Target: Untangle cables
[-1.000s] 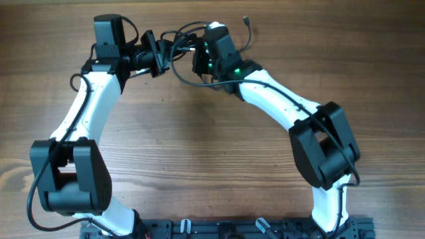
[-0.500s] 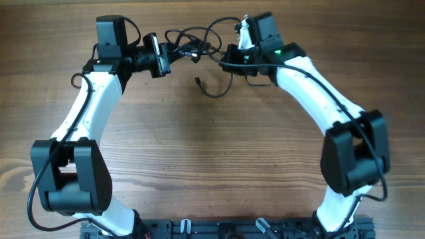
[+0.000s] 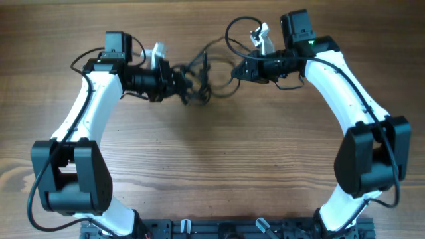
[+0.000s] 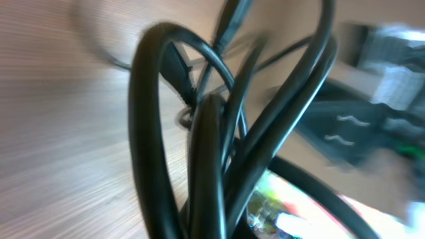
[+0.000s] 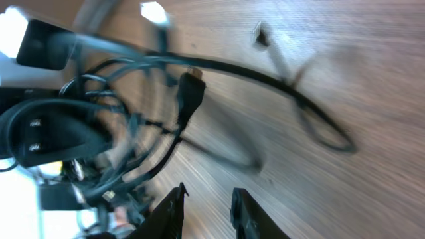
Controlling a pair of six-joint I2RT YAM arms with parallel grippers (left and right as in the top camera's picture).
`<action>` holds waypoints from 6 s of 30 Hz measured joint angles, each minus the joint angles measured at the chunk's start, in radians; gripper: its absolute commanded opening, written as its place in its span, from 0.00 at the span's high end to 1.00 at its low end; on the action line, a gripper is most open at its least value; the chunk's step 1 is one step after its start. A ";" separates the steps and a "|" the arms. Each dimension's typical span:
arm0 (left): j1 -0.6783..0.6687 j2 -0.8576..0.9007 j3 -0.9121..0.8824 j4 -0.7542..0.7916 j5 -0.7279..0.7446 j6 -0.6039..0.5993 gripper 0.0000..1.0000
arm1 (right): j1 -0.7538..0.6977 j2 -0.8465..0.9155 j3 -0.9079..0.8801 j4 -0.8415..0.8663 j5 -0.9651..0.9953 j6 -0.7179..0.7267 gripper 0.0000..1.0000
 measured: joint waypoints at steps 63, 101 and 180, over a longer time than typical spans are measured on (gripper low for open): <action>-0.290 -0.009 -0.037 -0.115 -0.733 -0.351 0.82 | 0.007 -0.293 0.000 -0.139 0.434 -0.066 0.42; -0.243 -0.233 -0.296 0.418 -0.628 -0.309 0.44 | 0.007 -0.293 0.000 -0.147 0.442 -0.066 0.42; -0.288 0.052 0.013 -0.030 -0.991 -0.571 0.05 | 0.180 -0.288 0.000 -0.137 0.643 0.272 0.43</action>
